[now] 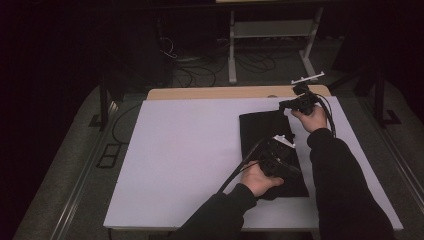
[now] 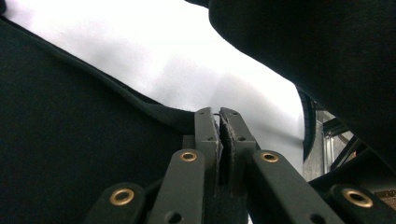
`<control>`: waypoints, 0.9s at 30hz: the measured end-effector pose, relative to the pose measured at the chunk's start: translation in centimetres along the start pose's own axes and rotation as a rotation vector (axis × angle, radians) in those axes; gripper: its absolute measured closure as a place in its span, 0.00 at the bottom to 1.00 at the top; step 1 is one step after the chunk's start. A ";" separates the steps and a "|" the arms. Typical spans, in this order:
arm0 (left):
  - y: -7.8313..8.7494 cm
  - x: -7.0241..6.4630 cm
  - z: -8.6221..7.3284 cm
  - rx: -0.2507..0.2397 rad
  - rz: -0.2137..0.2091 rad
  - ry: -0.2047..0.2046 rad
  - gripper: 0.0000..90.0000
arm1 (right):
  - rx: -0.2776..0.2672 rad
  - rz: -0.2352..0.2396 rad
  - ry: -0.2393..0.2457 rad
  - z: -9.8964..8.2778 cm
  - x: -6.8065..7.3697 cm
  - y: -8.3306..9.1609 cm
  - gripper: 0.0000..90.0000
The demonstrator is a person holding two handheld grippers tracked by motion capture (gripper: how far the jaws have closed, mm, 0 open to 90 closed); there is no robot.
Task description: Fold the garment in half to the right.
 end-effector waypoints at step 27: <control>-3.3 -0.3 -0.1 0.053 0.005 0.027 0.90 | -0.016 0.024 -0.075 -3.2 -2.3 -0.3 0.87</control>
Point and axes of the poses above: each handheld gripper's, and its own axes: y roughly backward along the jaws, z roughly out of its top, x roughly to its left, the point moved 3 cm from there along -y, roughly forward along the jaws, and after that the axes turned 2 degrees about -y, right-handed, at the moved point
